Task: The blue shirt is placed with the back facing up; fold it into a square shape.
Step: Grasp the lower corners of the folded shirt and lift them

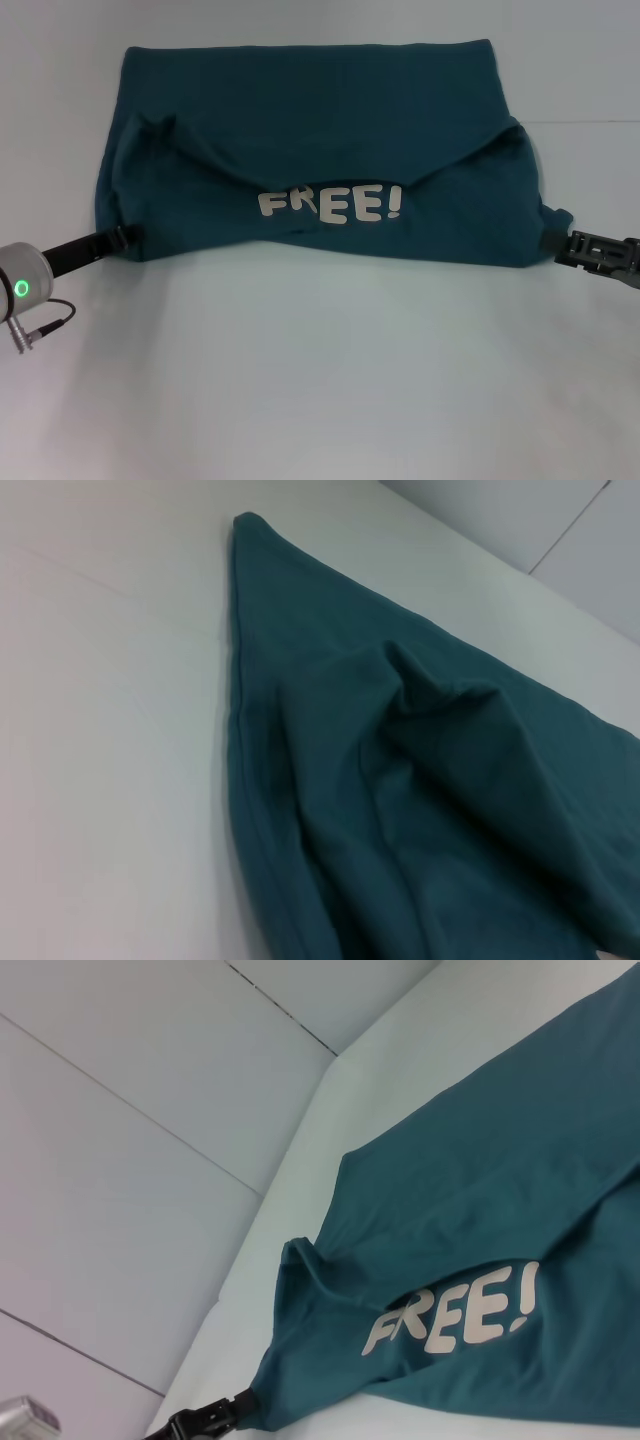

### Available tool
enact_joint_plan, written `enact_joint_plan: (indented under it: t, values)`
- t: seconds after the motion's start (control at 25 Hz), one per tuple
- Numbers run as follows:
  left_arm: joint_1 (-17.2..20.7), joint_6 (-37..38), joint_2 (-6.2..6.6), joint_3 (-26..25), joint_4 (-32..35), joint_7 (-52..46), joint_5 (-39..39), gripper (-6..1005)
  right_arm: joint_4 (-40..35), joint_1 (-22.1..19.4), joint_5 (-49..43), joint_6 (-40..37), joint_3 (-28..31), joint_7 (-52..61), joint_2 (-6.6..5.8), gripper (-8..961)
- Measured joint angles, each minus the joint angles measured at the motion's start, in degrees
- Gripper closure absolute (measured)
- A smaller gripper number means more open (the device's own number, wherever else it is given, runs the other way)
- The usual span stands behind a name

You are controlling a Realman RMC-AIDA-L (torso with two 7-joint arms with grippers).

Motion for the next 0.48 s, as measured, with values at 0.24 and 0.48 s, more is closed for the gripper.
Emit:
enact_joint_plan:
  t: [0.24, 0.48]
  values:
    - [0.28, 3.31, 0.46, -0.36, 1.75, -1.85, 0.04, 841, -0.02, 0.26, -0.46, -0.01, -0.47, 0.32, -1.07, 177]
    - [0.09, 8.77, 2.27, -0.53, 4.5, -6.86, 0.06, 983, -0.53, 4.49, -7.68, 1.98, -0.62, 7.84, -4.93, 177]
